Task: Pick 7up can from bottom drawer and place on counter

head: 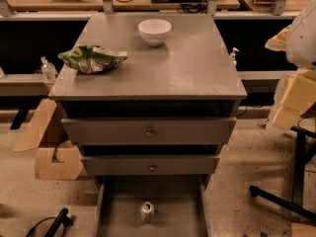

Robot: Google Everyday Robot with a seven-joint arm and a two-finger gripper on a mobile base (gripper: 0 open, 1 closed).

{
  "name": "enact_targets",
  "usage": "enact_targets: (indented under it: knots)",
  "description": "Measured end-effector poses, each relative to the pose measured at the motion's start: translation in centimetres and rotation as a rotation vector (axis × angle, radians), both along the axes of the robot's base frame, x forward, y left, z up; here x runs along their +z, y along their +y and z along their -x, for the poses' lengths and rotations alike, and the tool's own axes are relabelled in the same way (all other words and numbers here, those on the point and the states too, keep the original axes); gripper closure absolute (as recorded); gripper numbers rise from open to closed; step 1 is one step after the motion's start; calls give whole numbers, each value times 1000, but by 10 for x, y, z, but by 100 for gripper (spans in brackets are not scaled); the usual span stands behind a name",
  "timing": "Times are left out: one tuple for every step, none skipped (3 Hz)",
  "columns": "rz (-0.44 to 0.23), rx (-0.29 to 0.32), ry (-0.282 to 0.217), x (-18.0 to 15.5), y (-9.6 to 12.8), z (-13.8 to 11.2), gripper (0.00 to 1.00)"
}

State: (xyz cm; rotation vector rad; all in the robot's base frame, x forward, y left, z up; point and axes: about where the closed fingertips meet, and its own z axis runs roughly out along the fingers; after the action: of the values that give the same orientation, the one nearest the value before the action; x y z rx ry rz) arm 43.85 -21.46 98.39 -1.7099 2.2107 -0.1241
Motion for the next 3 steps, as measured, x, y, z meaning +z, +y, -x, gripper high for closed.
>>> enact_targets:
  knots:
    - [0, 0, 0, 0, 0, 0, 0]
    - [-87, -1, -16, -20, 2, -4, 0]
    - [-300, 33, -31, -94, 14, 0, 0]
